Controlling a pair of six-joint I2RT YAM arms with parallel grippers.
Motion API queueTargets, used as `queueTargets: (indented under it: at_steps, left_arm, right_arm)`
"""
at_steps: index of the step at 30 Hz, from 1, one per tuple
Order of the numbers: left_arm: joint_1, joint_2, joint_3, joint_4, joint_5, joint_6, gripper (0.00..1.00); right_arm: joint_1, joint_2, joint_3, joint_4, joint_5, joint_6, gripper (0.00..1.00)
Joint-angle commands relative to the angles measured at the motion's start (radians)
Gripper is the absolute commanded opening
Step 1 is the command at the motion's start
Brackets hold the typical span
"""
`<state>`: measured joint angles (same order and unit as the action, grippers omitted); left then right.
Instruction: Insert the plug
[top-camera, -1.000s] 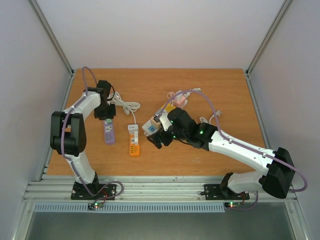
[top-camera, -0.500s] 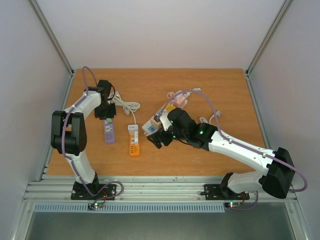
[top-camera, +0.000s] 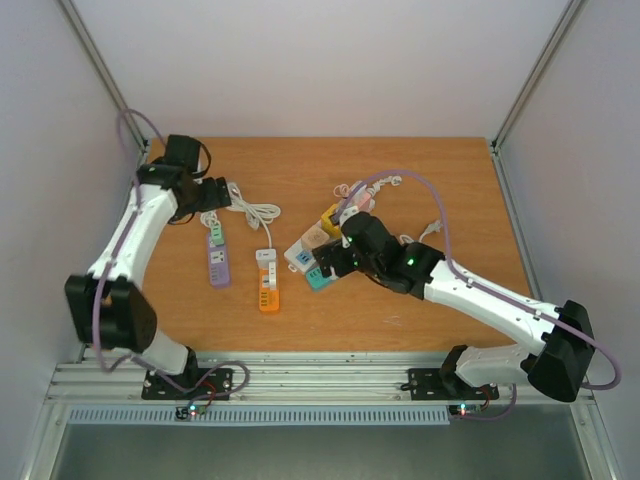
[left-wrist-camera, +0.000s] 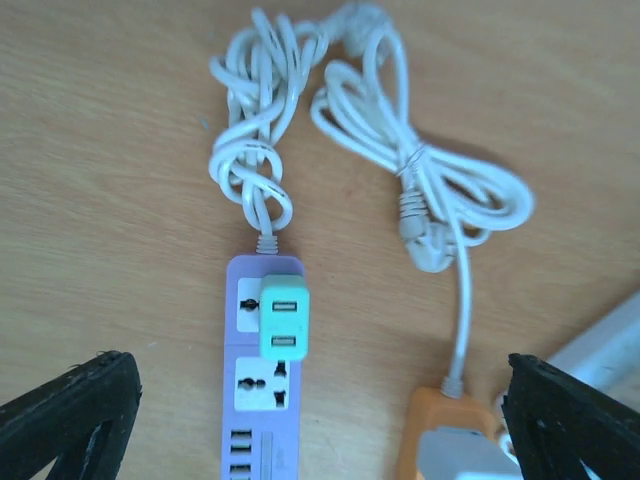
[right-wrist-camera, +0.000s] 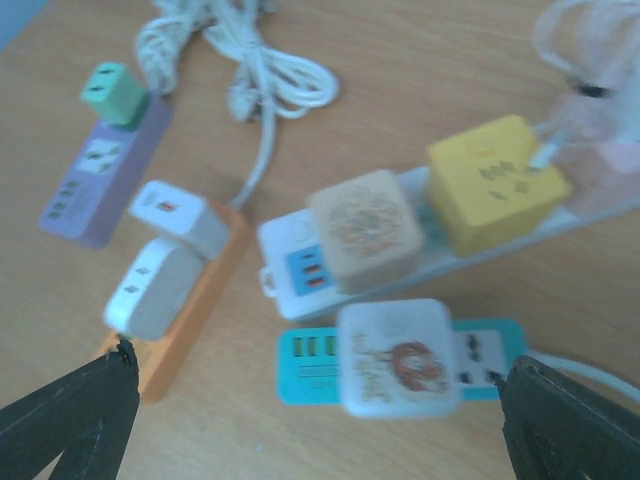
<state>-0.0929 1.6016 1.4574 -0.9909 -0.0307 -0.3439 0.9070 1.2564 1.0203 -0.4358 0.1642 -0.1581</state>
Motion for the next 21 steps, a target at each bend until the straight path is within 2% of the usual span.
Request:
queueTargets:
  at_steps: [1, 3, 6, 12, 17, 21]
  left_arm:
    - [0.004, -0.207, -0.065, 0.009, 0.038, -0.067, 0.99]
    - [0.005, -0.316, -0.094, 0.015, 0.136, -0.077, 0.99]
    - [0.005, -0.462, -0.139, 0.021, 0.219, -0.065, 0.99]
    - [0.005, -0.79, -0.296, 0.071, 0.115, -0.045, 0.99]
    - [0.005, -1.017, -0.391, 0.11, 0.096, 0.003, 0.99]
    - [0.005, -1.114, -0.422, 0.089, 0.037, 0.048, 0.99]
  right_arm:
    - [-0.118, 0.007, 0.11, -0.239, 0.07, 0.224, 0.98]
    - [-0.189, -0.005, 0.12, -0.297, 0.043, 0.267, 0.98]
    - [-0.212, -0.077, 0.101, -0.338, 0.117, 0.266, 0.99]
    - [-0.212, -0.179, 0.178, -0.522, 0.343, 0.269, 0.98]
    - [-0.212, -0.325, 0.187, -0.591, 0.416, 0.312, 0.98]
    - [-0.213, -0.465, 0.16, -0.592, 0.458, 0.316, 0.98]
